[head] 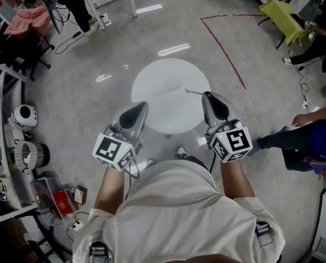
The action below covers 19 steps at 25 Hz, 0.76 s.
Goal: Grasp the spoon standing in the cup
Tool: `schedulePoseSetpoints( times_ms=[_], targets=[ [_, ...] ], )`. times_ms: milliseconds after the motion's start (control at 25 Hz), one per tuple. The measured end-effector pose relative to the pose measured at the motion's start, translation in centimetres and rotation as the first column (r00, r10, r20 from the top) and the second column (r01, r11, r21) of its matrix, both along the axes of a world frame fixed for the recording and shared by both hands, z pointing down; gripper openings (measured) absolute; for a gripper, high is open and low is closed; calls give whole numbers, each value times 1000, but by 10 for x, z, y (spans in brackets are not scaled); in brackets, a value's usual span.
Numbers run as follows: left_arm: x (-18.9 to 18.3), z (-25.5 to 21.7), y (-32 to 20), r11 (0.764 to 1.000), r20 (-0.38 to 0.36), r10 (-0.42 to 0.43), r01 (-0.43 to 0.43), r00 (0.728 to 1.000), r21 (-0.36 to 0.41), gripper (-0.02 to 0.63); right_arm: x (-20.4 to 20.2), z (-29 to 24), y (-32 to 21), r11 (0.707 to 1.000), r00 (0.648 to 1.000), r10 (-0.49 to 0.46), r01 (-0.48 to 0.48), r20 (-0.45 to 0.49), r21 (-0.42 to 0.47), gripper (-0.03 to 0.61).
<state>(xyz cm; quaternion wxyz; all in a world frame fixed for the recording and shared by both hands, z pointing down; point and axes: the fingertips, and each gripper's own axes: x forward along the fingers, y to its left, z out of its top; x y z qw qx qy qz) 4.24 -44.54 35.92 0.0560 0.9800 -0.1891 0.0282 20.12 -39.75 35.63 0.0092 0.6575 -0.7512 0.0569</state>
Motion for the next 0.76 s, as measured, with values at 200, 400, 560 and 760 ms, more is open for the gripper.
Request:
schedulePoseSetpoints(
  times_ms=[200, 400, 560, 760],
  targets=[
    [-3, -1, 12, 1000, -1, 1, -1, 1000, 1, 2, -5, -4, 7, 1000, 1000, -12, 12, -5, 5, 12],
    [-4, -5, 9, 1000, -5, -18, 18, 1000, 0, 2, -2, -9, 3, 1000, 1000, -23, 23, -4, 4, 12],
    [-8, -3, 12, 1000, -7, -26, 26, 1000, -1, 2, -6, -7, 4, 999, 999, -33, 33, -7, 2, 12],
    [-11, -2, 22, 1000, -8, -22, 22, 1000, -1, 2, -11, -5, 12, 999, 999, -36, 36, -4, -1, 12]
  ],
)
